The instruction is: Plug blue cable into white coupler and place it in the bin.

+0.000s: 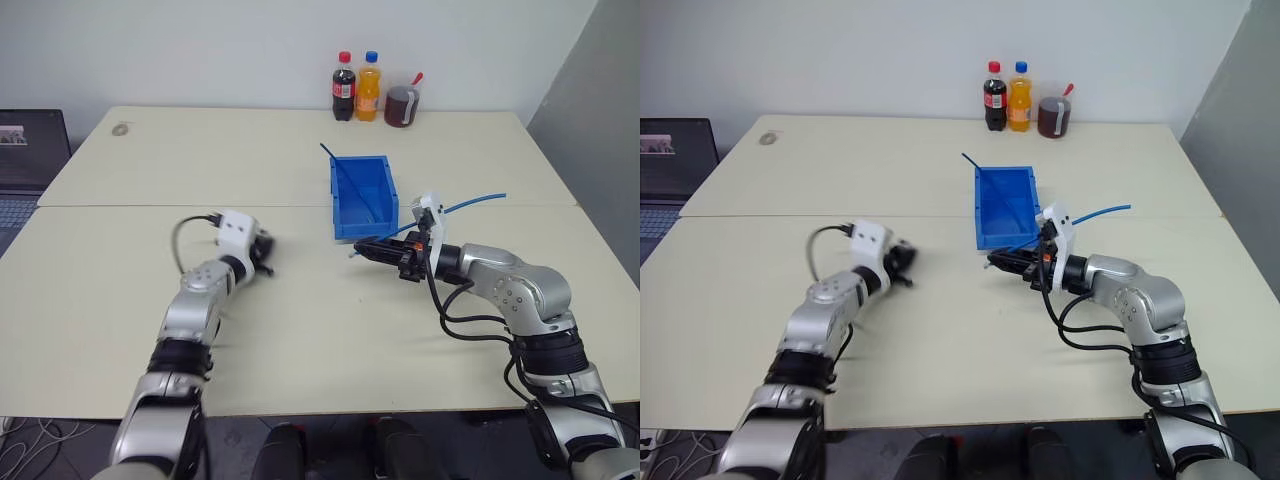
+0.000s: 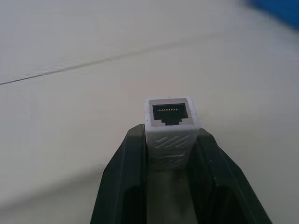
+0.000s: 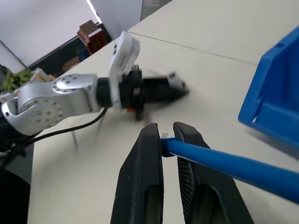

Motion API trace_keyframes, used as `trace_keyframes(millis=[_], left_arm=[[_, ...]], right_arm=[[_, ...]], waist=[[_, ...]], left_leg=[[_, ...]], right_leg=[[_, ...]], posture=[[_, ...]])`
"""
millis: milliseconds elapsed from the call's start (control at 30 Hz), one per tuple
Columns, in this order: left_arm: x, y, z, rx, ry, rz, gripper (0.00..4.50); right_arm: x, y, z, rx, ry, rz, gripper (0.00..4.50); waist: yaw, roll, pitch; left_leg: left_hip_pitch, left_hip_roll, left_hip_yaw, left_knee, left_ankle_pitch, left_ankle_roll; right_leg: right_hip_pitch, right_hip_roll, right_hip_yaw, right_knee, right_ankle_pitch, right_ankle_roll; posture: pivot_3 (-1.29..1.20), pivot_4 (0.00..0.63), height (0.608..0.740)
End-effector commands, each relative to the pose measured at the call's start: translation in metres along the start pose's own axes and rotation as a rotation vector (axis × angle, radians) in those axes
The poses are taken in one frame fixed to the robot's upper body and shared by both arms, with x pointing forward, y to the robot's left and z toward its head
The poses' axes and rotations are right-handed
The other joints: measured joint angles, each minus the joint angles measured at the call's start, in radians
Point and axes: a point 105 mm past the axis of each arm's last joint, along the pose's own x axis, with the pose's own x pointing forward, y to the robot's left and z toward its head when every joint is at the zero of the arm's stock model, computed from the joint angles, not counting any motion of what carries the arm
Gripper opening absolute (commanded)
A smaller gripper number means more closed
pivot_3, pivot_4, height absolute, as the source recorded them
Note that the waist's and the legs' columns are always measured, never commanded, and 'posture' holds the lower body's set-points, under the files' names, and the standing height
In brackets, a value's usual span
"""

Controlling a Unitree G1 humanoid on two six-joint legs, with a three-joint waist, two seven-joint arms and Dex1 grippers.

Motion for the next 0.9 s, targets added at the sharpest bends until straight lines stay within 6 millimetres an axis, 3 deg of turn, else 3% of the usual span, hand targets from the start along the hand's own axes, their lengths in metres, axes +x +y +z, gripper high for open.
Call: trace_keyframes(millis=[33, 100, 433, 900], left_arm=[[-0.026, -0.064, 0.001, 0.154, 0.056, -0.521, 0.80], [-0.028, -0.070, -0.002, 0.199, 0.072, -0.613, 0.80], [0.016, -0.080, -0.007, 0.294, 0.028, -0.762, 0.80], [0.023, -0.082, -0.008, 0.314, 0.006, -0.801, 0.80]], right_arm=[[0.007, 0.016, 0.018, -0.150, -0.005, 0.096, 0.15], [0.012, 0.021, 0.018, -0.187, 0.015, 0.134, 0.15], [0.019, 0.036, -0.019, -0.340, 0.205, 0.298, 0.15], [0.027, 0.028, -0.037, -0.410, 0.294, 0.291, 0.15]], waist=[[0.000, 0.000, 0.000], [0.004, 0.001, 0.001], [0.019, 0.002, 0.001], [0.019, 0.002, 0.001]], left_leg=[[0.000, 0.000, 0.000, 0.000, 0.000, 0.000], [0.000, 0.000, -0.002, -0.001, 0.000, 0.000], [-0.002, -0.001, 0.000, 0.005, 0.000, 0.001], [-0.001, -0.001, -0.001, 0.005, 0.000, 0.002]], right_leg=[[0.000, 0.000, 0.000, 0.000, 0.000, -0.001], [0.000, 0.001, 0.000, 0.001, -0.001, -0.002], [0.001, 0.001, 0.000, -0.001, -0.003, 0.004], [0.001, 0.001, -0.001, 0.001, -0.002, 0.003]], posture=[[0.00, 0.150, 0.740], [0.00, 0.150, 0.740], [0.00, 0.150, 0.740], [0.00, 0.150, 0.740]])
